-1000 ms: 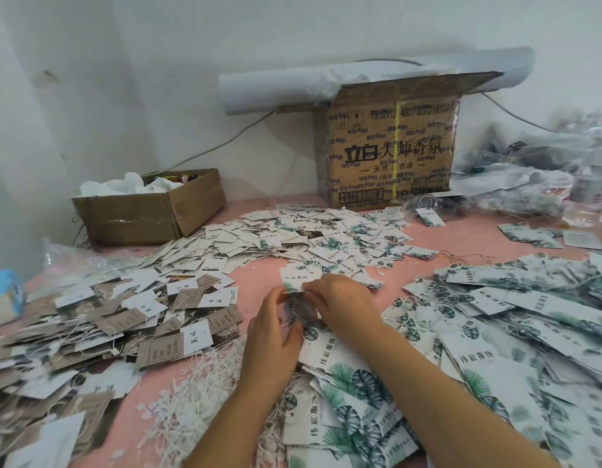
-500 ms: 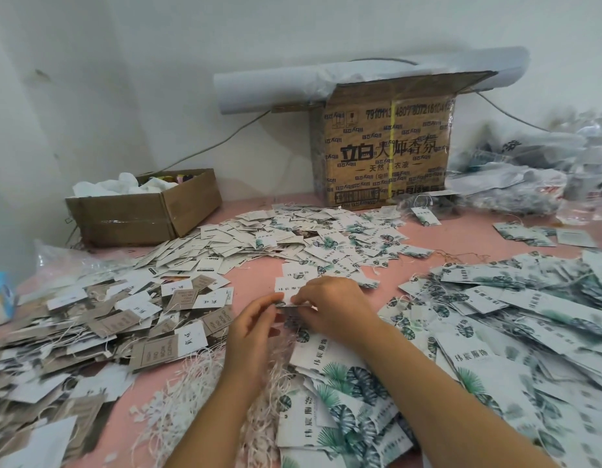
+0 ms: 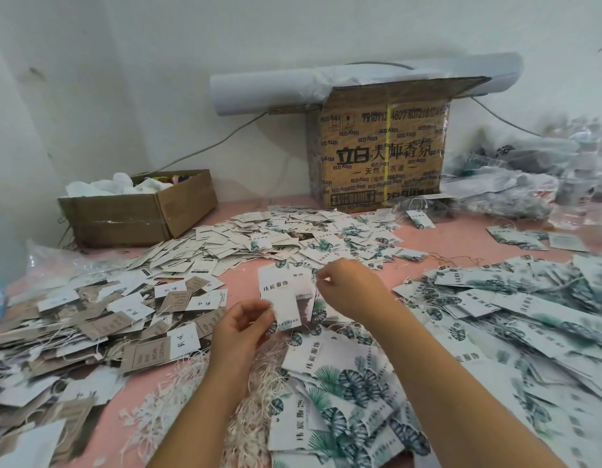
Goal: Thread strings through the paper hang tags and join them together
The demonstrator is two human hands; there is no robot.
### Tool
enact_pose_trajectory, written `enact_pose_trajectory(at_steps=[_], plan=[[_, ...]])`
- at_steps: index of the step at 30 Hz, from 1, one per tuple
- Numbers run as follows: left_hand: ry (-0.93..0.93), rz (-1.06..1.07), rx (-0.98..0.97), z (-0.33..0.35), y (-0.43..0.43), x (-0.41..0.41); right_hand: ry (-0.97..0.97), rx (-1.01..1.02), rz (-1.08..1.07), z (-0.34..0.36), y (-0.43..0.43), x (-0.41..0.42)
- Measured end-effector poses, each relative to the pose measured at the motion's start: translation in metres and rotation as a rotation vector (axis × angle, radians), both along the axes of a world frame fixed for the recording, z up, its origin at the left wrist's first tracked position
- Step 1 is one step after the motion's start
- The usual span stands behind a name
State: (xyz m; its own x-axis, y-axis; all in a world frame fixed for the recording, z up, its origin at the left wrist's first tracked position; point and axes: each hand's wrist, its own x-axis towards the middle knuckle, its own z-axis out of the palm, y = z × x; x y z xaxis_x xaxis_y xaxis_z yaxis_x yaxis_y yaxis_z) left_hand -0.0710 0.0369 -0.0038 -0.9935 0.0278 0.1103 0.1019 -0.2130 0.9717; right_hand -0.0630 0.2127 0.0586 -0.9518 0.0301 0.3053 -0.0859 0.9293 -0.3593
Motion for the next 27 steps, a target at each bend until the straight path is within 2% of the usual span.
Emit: enact_pose_trajectory(at_steps=[3,7,13,27], plan=[[0.006,0.007,-0.023,0.0,0.001,0.001,-0.105,0.031,-0.178,-0.017,0.009,-0.002],[0.049,0.025,-0.085,-0.001,0.002,0.001,-0.222,0.058,-0.243,-0.035,0.012,-0.001],[0.04,0.016,-0.088,-0.003,0.002,0.0,-0.253,-0.045,-0.282,-0.034,0.014,-0.003],[0.02,0.011,-0.12,-0.001,0.002,0.002,-0.234,-0.063,-0.271,-0.027,0.013,-0.004]])
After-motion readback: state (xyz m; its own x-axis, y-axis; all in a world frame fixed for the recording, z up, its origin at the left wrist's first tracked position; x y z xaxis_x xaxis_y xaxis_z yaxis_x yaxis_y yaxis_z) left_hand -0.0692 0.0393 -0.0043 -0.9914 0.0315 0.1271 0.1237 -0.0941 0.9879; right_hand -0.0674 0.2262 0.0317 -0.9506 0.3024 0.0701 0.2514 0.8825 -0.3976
